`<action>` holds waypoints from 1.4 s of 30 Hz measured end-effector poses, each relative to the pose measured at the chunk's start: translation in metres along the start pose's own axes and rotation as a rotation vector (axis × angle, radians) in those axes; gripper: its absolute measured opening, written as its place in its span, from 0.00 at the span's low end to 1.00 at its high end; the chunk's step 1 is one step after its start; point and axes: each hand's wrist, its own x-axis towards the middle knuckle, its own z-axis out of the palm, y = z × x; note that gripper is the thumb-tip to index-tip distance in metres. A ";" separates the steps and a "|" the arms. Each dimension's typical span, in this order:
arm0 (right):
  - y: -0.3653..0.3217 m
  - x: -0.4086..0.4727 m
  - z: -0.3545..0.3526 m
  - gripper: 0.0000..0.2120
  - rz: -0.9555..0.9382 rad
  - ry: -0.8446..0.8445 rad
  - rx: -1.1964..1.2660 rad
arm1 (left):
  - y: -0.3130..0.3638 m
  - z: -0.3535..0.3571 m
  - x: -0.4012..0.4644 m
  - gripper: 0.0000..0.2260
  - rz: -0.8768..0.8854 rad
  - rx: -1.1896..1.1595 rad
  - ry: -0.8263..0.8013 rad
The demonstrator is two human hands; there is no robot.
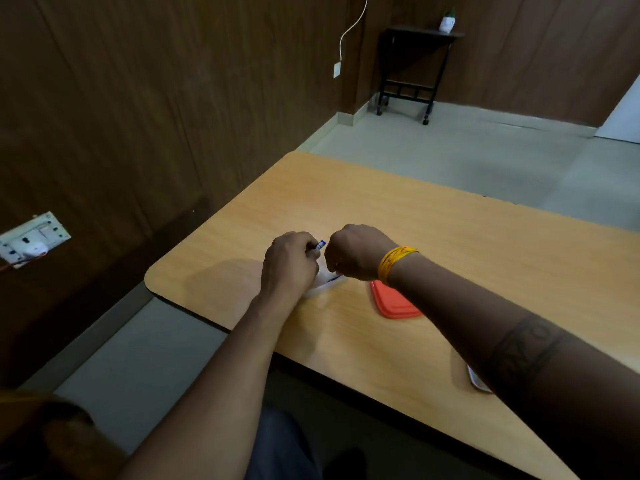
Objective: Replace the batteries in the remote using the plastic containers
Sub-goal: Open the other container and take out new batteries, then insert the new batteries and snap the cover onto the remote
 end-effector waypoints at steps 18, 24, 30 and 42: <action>0.001 0.024 0.012 0.08 -0.024 -0.011 -0.051 | 0.000 0.000 -0.001 0.07 -0.065 -0.084 0.050; 0.000 0.015 0.012 0.06 0.088 0.087 0.230 | 0.006 -0.006 -0.004 0.06 -0.061 -0.187 0.159; 0.010 -0.036 0.005 0.11 0.177 0.288 0.556 | 0.021 -0.013 -0.012 0.05 -0.045 -0.276 0.171; 0.049 -0.205 0.042 0.08 0.577 0.604 0.943 | 0.116 0.013 -0.078 0.12 0.044 -0.542 -0.328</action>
